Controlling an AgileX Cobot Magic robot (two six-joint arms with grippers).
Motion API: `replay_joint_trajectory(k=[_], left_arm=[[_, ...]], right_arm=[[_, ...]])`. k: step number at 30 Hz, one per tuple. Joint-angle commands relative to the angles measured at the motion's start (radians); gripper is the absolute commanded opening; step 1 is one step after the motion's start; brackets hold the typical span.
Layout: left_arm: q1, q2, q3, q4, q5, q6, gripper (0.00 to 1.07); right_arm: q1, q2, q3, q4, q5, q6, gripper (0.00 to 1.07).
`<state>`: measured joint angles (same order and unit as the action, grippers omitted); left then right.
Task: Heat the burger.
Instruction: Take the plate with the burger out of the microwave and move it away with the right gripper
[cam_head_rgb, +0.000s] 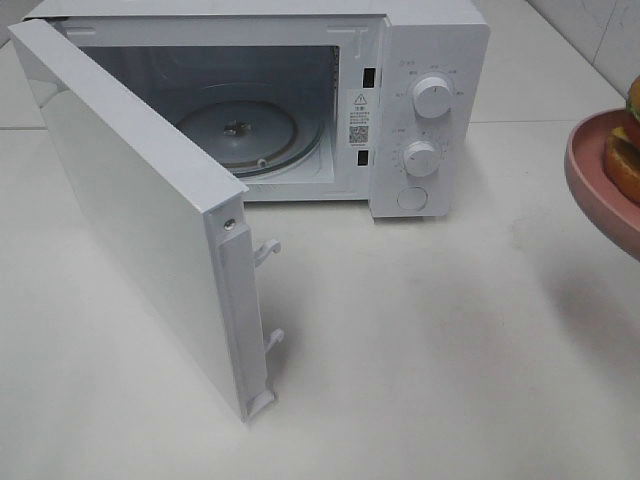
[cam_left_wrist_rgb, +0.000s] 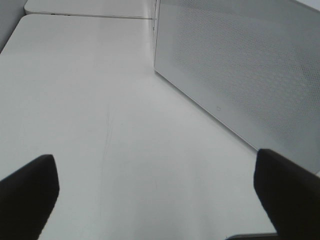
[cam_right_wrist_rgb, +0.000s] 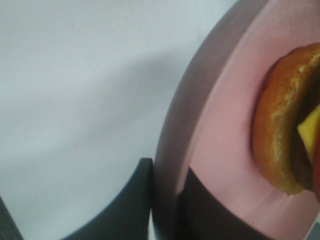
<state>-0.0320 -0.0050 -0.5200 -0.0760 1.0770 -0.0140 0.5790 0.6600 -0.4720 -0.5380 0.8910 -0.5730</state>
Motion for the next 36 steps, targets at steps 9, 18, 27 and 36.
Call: replay_joint_trajectory(k=[9, 18, 27, 36], left_arm=[[0.004, -0.017, 0.003, -0.002, -0.010, 0.001, 0.98], [0.004, -0.017, 0.003, -0.002, -0.010, 0.001, 0.98], [0.004, -0.017, 0.003, -0.002, -0.010, 0.001, 0.98], [0.004, -0.017, 0.003, -0.002, -0.010, 0.001, 0.98]], right_arm=[[-0.004, 0.155, -0.011, -0.186, -0.043, 0.398, 0.00], [-0.004, 0.274, -0.014, -0.252, 0.022, 0.677, 0.00], [-0.004, 0.378, -0.029, -0.255, 0.044, 0.854, 0.00], [-0.004, 0.516, -0.124, -0.269, 0.112, 1.042, 0.00]])
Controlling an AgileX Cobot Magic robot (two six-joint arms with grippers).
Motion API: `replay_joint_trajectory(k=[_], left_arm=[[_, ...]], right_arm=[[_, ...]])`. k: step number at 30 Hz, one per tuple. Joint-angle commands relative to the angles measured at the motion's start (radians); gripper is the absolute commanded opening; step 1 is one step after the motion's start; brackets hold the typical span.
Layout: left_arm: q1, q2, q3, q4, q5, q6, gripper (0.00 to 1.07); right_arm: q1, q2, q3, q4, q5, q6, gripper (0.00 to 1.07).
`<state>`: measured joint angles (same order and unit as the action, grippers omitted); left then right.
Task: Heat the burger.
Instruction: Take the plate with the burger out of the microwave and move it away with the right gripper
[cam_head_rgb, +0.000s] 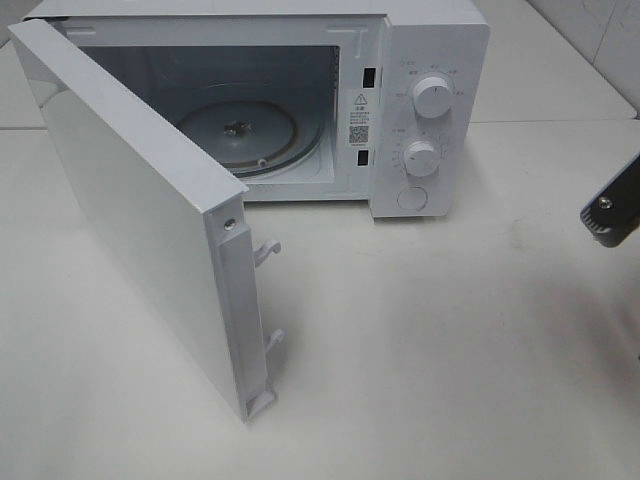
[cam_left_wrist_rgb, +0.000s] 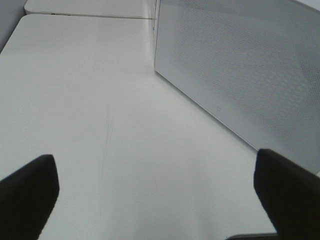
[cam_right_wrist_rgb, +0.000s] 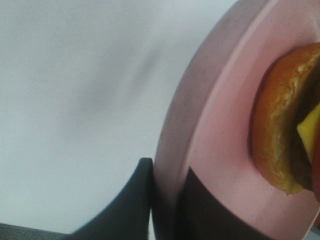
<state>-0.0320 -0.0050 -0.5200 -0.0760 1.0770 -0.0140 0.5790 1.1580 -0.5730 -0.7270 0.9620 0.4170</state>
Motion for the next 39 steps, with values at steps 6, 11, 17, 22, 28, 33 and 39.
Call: replay_joint_trajectory(k=[6, 11, 17, 22, 28, 33, 39], left_arm=[[0.004, -0.017, 0.003, -0.002, -0.010, 0.001, 0.98], [0.004, -0.017, 0.003, -0.002, -0.010, 0.001, 0.98], [0.004, -0.017, 0.003, -0.002, -0.010, 0.001, 0.98], [0.004, -0.017, 0.003, -0.002, -0.010, 0.001, 0.98], [0.004, -0.017, 0.003, -0.002, -0.010, 0.001, 0.98], [0.004, -0.017, 0.003, -0.002, -0.010, 0.001, 0.98], [0.004, -0.017, 0.003, -0.002, -0.010, 0.001, 0.98]], right_arm=[[-0.004, 0.118, -0.074, -0.090, 0.140, 0.195, 0.00], [-0.004, 0.197, -0.112, -0.092, 0.201, 0.232, 0.00], [-0.004, 0.240, -0.119, -0.087, 0.216, 0.254, 0.00], [-0.004, 0.290, -0.119, -0.080, 0.210, 0.275, 0.00], [-0.004, 0.351, -0.119, -0.080, 0.194, 0.311, 0.00], [-0.005, 0.401, -0.118, -0.081, 0.134, 0.358, 0.01], [-0.005, 0.474, -0.118, -0.082, 0.080, 0.389, 0.01]])
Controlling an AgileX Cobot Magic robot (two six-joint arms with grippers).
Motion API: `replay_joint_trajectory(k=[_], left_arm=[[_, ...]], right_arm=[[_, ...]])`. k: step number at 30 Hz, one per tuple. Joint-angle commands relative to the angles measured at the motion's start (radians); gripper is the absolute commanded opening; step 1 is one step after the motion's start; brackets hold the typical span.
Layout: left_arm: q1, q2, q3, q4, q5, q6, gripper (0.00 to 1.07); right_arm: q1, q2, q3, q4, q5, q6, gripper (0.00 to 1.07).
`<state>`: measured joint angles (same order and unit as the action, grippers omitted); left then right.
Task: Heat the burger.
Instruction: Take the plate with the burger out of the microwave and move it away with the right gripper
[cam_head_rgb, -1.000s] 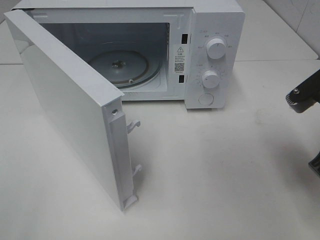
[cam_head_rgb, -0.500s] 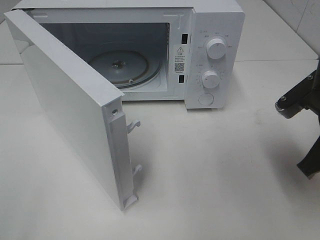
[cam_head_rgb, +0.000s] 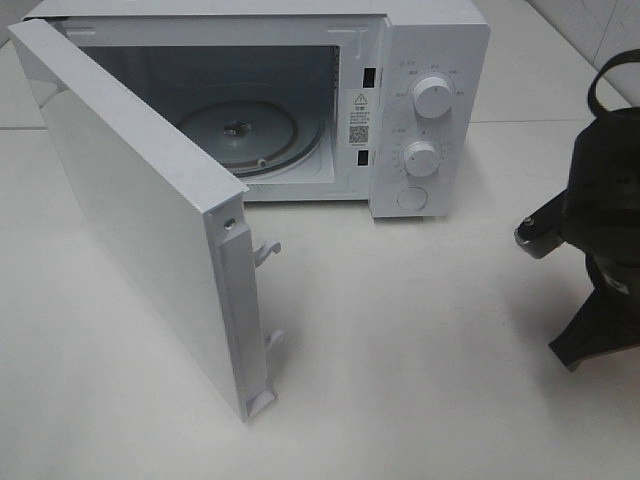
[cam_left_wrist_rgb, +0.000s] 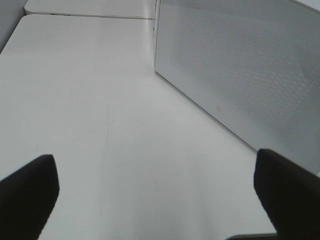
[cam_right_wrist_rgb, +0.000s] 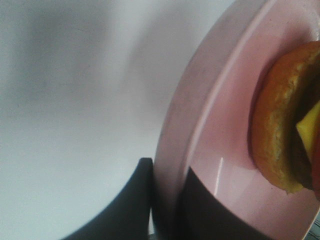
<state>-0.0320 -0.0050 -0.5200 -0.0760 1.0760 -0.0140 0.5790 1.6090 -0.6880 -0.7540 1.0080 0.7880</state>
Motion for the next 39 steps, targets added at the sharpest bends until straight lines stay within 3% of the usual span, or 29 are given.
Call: replay_joint_trajectory(k=[1, 16, 28, 39], left_arm=[[0.004, -0.017, 0.003, -0.002, -0.009, 0.001, 0.98], [0.004, -0.017, 0.003, -0.002, -0.009, 0.001, 0.98], [0.004, -0.017, 0.003, -0.002, -0.009, 0.001, 0.98], [0.004, -0.017, 0.003, -0.002, -0.009, 0.001, 0.98]], right_arm=[[-0.005, 0.029, -0.002, -0.055, 0.027, 0.023, 0.01], [-0.005, 0.047, 0.114, -0.093, -0.087, 0.186, 0.02], [-0.005, 0.048, 0.116, -0.095, -0.132, 0.202, 0.02], [-0.005, 0.219, 0.116, -0.114, -0.181, 0.252, 0.03]])
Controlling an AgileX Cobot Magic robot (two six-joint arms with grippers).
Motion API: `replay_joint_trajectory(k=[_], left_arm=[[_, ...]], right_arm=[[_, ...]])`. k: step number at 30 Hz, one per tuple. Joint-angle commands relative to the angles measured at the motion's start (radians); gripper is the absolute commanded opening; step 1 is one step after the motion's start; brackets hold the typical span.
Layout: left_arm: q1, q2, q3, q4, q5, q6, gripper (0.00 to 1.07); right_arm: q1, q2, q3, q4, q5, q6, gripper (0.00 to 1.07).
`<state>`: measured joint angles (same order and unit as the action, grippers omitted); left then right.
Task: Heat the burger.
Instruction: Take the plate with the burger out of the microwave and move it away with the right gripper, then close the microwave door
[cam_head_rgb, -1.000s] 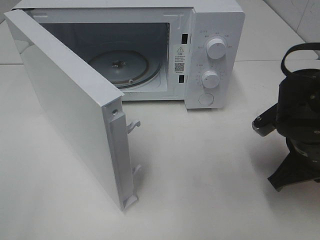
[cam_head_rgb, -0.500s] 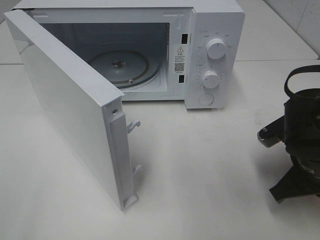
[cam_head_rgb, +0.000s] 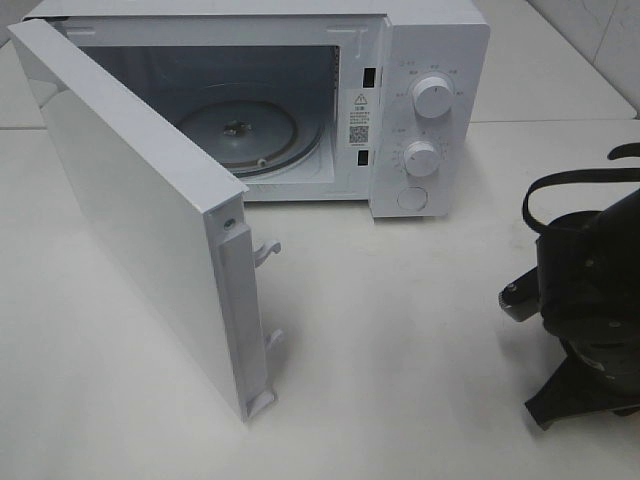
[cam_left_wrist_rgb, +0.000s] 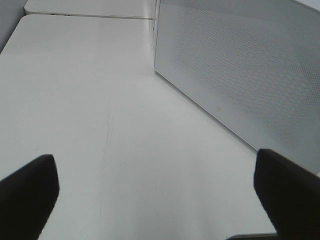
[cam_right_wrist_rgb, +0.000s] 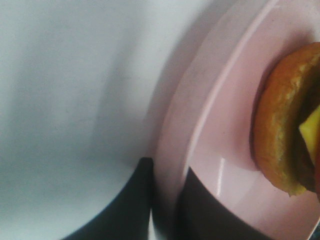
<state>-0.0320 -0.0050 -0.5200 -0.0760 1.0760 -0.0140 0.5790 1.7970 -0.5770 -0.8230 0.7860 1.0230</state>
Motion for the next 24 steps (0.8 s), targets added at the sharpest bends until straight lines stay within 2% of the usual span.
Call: replay_joint_trajectory(k=[1, 6, 9, 10, 12, 13, 14, 16, 17, 18, 20, 24], left_arm=[[0.004, -0.017, 0.003, -0.002, -0.009, 0.001, 0.98], [0.004, -0.017, 0.003, -0.002, -0.009, 0.001, 0.98], [0.004, -0.017, 0.003, -0.002, -0.009, 0.001, 0.98], [0.004, -0.017, 0.003, -0.002, -0.009, 0.001, 0.98], [0.004, -0.017, 0.003, -0.002, -0.009, 0.001, 0.98], [0.004, -0.017, 0.003, -0.002, -0.009, 0.001, 0.98], [0.004, -0.017, 0.003, -0.002, -0.009, 0.001, 0.98], [0.004, -0.017, 0.003, -0.002, -0.009, 0.001, 0.98], [0.004, -0.017, 0.003, -0.002, -0.009, 0.001, 0.98], [0.004, -0.017, 0.003, -0.002, -0.009, 0.001, 0.98], [0.004, -0.017, 0.003, -0.002, -0.009, 0.001, 0.98], [0.004, -0.017, 0.003, -0.002, -0.009, 0.001, 0.98]], right_arm=[[-0.005, 0.031, 0.005, -0.045, 0.041, 0.017, 0.03], [-0.005, 0.060, 0.003, -0.055, 0.039, 0.056, 0.06], [-0.005, 0.060, 0.003, -0.055, 0.039, 0.058, 0.12], [-0.005, 0.059, 0.001, -0.047, 0.040, 0.047, 0.19], [-0.005, 0.056, 0.001, -0.041, 0.040, 0.039, 0.23], [-0.004, 0.043, 0.001, -0.033, 0.040, 0.027, 0.34], [-0.004, 0.043, 0.001, -0.033, 0.040, 0.027, 0.34], [-0.003, -0.010, 0.001, -0.012, 0.050, -0.004, 0.48], [-0.003, -0.010, 0.001, -0.012, 0.050, -0.004, 0.48], [-0.003, -0.057, 0.001, 0.010, 0.050, -0.022, 0.54], [-0.003, -0.118, 0.001, 0.052, 0.049, -0.064, 0.57], [-0.003, -0.208, 0.001, 0.130, 0.032, -0.152, 0.58]])
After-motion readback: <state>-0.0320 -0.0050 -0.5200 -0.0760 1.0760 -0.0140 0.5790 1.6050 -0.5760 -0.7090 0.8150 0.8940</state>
